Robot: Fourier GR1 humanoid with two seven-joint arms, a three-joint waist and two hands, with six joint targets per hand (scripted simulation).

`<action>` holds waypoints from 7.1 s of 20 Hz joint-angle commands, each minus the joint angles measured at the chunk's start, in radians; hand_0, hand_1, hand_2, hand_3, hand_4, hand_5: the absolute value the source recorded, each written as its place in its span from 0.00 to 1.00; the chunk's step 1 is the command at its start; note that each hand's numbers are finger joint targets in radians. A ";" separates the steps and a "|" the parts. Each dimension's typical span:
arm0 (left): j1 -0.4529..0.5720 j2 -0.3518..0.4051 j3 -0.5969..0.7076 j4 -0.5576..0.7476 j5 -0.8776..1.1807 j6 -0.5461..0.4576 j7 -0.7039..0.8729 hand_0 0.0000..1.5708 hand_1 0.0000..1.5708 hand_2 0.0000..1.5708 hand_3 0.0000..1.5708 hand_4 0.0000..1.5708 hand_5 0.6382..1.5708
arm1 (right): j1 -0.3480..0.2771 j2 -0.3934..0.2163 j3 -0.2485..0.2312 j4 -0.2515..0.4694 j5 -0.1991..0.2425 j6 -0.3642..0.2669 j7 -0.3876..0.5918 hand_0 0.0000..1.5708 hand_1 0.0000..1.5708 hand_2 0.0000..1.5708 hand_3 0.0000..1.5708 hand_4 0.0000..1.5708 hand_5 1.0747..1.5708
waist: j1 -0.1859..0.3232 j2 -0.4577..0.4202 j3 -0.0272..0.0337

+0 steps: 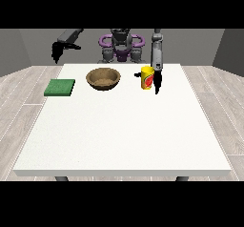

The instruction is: Pick the cup and pour the ball into the bowl, then pick the bowl and place it on the pad

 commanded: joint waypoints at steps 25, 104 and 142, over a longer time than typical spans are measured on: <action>-0.179 0.283 -0.292 -0.044 -0.565 0.385 0.588 0.95 0.95 1.00 1.00 1.00 0.68 | -0.023 -0.090 -0.086 0.285 -0.022 0.065 0.021 0.00 0.00 0.00 0.00 0.00 1.00 | 0.056 -0.230 -0.0023; 0.112 0.007 -0.249 -0.551 -0.147 0.035 0.630 0.00 0.00 0.00 0.00 0.00 0.99 | -0.221 0.186 -0.017 0.718 0.072 -0.294 -0.185 0.00 0.00 0.00 0.00 0.12 0.98 | 0.231 -0.160 -0.0033; 0.269 0.071 -0.151 -0.464 -0.091 -0.031 0.667 0.00 0.00 0.00 0.00 0.64 0.83 | -0.356 -0.010 0.170 0.654 0.360 -0.576 0.599 1.00 1.00 1.00 0.49 0.51 1.00 | 0.132 -0.431 -0.0037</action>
